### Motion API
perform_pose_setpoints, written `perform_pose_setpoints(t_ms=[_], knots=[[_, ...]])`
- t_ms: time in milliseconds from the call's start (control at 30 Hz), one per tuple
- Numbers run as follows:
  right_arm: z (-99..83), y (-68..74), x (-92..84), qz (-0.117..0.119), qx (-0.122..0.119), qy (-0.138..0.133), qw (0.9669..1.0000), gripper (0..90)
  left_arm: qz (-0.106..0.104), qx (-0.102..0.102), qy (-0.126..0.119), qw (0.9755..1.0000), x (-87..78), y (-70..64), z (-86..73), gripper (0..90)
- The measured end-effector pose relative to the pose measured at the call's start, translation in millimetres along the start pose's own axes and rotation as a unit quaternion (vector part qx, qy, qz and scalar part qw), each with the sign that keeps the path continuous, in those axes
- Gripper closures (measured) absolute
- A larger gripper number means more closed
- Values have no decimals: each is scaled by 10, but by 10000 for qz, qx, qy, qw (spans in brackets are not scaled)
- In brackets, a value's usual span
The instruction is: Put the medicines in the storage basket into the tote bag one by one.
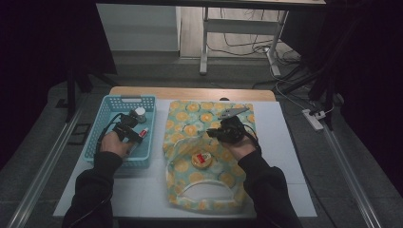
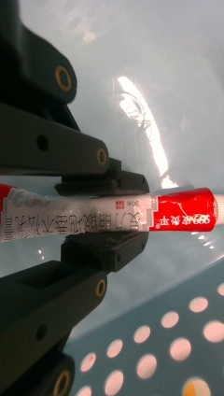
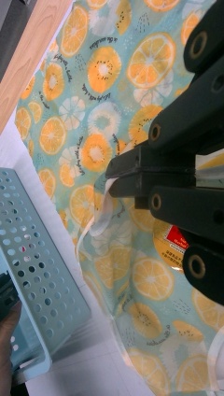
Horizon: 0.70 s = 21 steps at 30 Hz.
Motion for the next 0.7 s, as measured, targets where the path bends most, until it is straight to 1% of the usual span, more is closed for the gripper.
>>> perform_pose_setpoints(t_ms=[167,367,400,467,500,600,700], knots=[[1,-2,-5,-7,13,2,10000,898,5,20,-36,10000,-19,-12,1,728],[1,-1,-6,-4,25,0,10000,899,30,135,-96,9999,-115,-30,-3,729],[2,0,-6,-3,18,-5,10000,898,27,109,-153,9998,-131,-33,-4,728],[4,2,-8,-3,9,-8,10000,899,44,135,-228,9996,-169,-30,-9,729],[6,4,-10,-3,9,-10,10000,899,61,167,-254,9995,-189,-28,-10,729],[8,4,-12,-10,1,-24,10000,898,-23,278,-401,9988,-233,-38,-24,729],[8,1,-14,-13,13,-34,10000,898,-40,393,-527,9978,-274,-45,-46,729]])
Point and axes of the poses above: each handheld gripper's, and its own axes: x roughly forward along the jaws, z roughly out of its top, y roughly to its left, the point moved 3 cm from there along x, roughly forward along the jaws, and after that the axes turned 11 degrees about -z, right-handed, at the moved point
